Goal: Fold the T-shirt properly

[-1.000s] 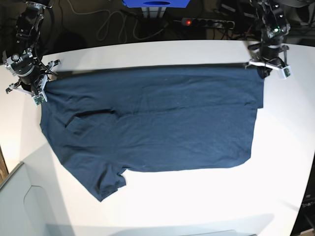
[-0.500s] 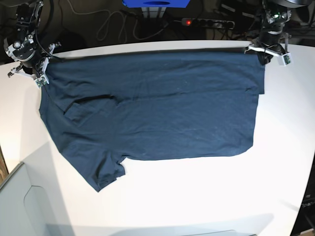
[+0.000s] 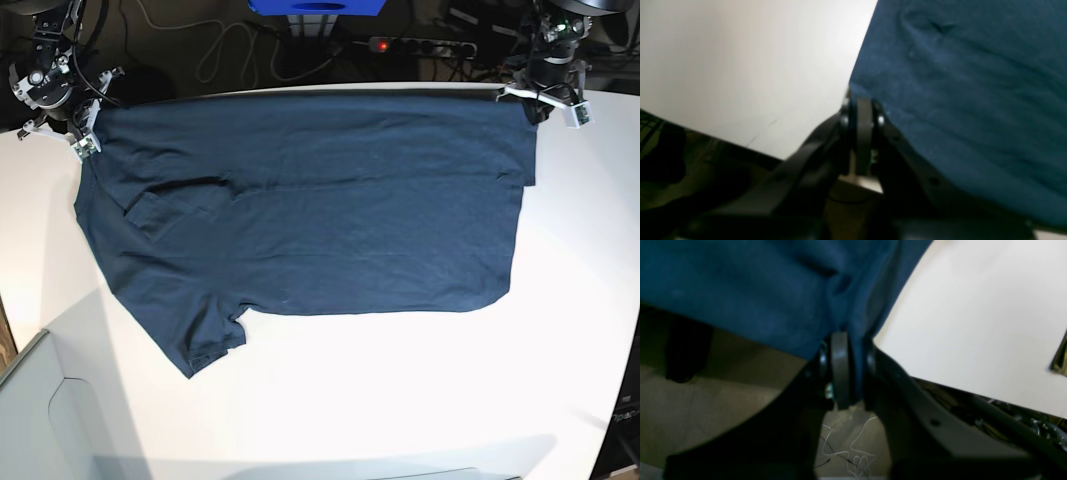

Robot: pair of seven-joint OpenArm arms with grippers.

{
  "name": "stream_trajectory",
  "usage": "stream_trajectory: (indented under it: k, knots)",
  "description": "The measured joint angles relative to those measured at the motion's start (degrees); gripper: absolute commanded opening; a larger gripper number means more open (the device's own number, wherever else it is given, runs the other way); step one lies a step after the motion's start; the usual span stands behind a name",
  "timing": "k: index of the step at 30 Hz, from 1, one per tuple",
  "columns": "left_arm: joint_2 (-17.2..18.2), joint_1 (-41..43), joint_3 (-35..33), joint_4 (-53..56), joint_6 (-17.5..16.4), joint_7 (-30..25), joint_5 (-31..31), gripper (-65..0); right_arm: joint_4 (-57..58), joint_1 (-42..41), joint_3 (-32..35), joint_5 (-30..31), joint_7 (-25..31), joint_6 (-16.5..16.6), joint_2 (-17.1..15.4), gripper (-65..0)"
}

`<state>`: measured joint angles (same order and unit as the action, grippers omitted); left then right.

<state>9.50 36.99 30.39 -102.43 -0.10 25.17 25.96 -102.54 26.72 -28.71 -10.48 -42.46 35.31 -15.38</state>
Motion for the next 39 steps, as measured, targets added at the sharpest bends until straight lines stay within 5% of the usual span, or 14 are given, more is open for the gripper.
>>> stream_trajectory:
  k: [7,12,16,23,31,39]
  knots:
    - [0.0,1.57,0.0,-0.07,0.04,0.15,0.0,-60.9,0.0,-0.17,0.0,-0.04,-0.13,0.0,0.0,-42.1]
    - [0.02,2.23,0.0,-0.11,0.07,-0.02,0.0,-60.1,0.0,-0.17,-0.07,-0.02,0.0,0.0,-0.02,-35.0]
    - [-0.98,2.36,0.15,-0.11,0.09,-0.04,0.0,-57.4,-2.14,-0.15,-3.28,-0.33,0.0,0.0,0.17,-34.5]
    - [-2.23,2.4,1.38,-4.61,0.09,0.26,-0.04,-31.1,-4.55,-1.09,-4.52,-0.37,1.16,0.02,0.33,-34.5]
    - [-2.56,2.14,3.34,-11.65,-0.13,0.0,0.04,-30.7,-4.48,-4.09,-4.66,-0.87,0.55,0.04,1.73,-34.5]
    - [1.27,-16.9,5.01,-6.43,-0.15,-0.09,-0.63,-30.5,-4.5,-5.16,-4.57,-0.42,0.96,0.04,2.12,-34.5]
